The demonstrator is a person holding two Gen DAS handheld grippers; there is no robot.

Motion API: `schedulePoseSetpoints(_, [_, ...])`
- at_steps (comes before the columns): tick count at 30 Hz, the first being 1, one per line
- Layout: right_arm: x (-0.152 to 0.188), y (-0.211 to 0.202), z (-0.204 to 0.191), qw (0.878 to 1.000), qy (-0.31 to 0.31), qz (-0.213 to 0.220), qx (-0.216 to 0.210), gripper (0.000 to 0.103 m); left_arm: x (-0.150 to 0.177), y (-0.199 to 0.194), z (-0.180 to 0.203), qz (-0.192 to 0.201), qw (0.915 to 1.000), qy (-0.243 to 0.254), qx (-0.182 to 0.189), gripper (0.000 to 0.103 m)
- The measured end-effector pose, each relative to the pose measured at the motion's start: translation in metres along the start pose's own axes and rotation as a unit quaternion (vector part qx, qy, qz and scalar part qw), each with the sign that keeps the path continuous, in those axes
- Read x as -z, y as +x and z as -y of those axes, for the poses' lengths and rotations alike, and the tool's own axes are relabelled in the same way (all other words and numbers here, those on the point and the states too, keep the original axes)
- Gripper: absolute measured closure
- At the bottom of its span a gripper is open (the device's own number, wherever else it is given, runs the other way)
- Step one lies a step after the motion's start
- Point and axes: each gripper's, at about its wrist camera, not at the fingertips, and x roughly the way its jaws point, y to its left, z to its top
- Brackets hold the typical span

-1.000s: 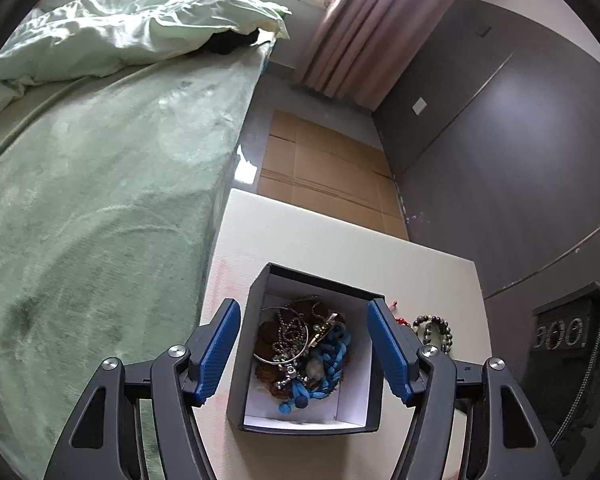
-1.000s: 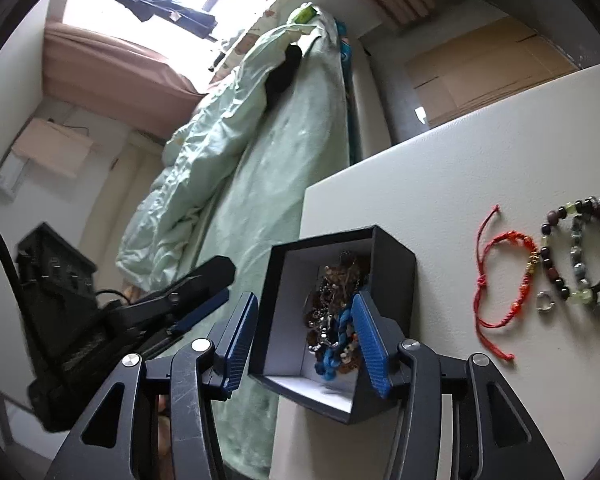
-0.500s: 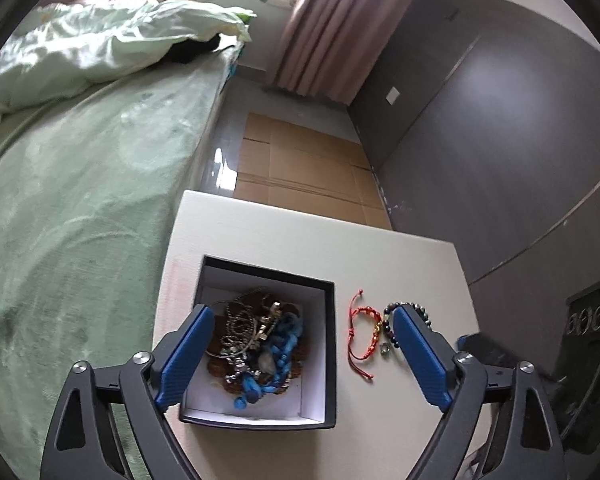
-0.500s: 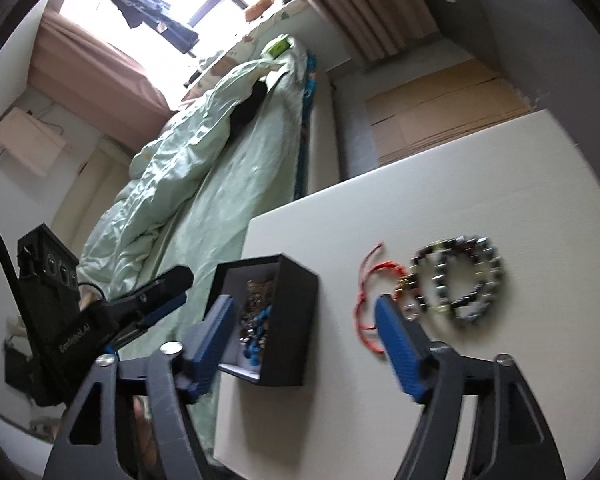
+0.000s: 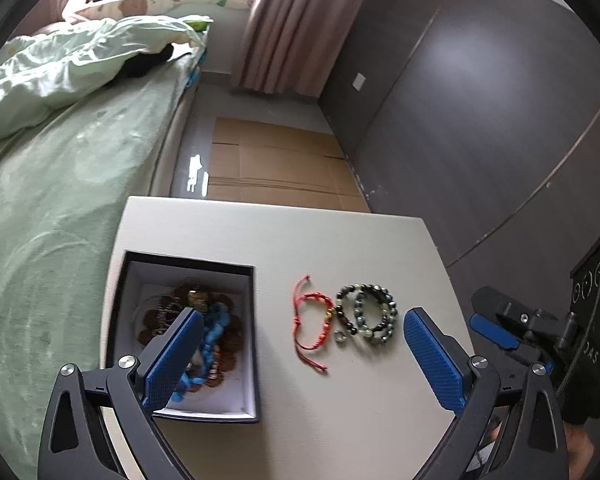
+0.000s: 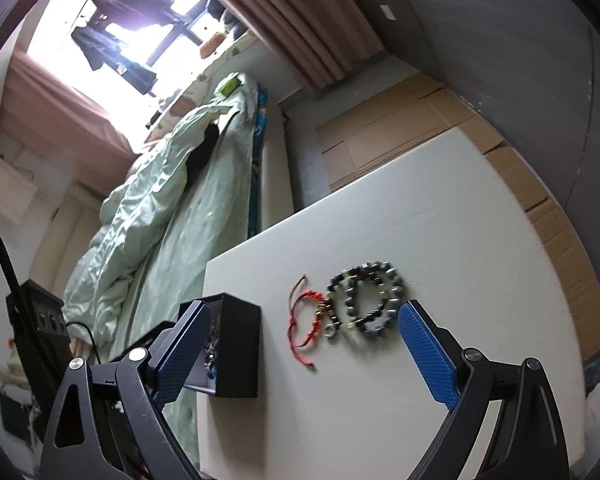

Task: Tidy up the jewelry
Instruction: 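Move the left tool back to the red string bracelet and open it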

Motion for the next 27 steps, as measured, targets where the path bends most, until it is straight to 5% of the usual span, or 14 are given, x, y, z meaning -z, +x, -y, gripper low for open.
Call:
schedulePoseSetpoints(18, [-0.012,-0.032,0.060,0.999,0.027,-0.008,0.026,0.008,0.007,0.028,0.036,-0.014,0.9989,0.043,0.014,0.005])
schedulePoseSetpoints(27, [-0.017,-0.036,0.079,0.998,0.059,-0.004,0.022,0.008,0.017,0.067,0.046,-0.068,0.9936,0.082,-0.039,0.060])
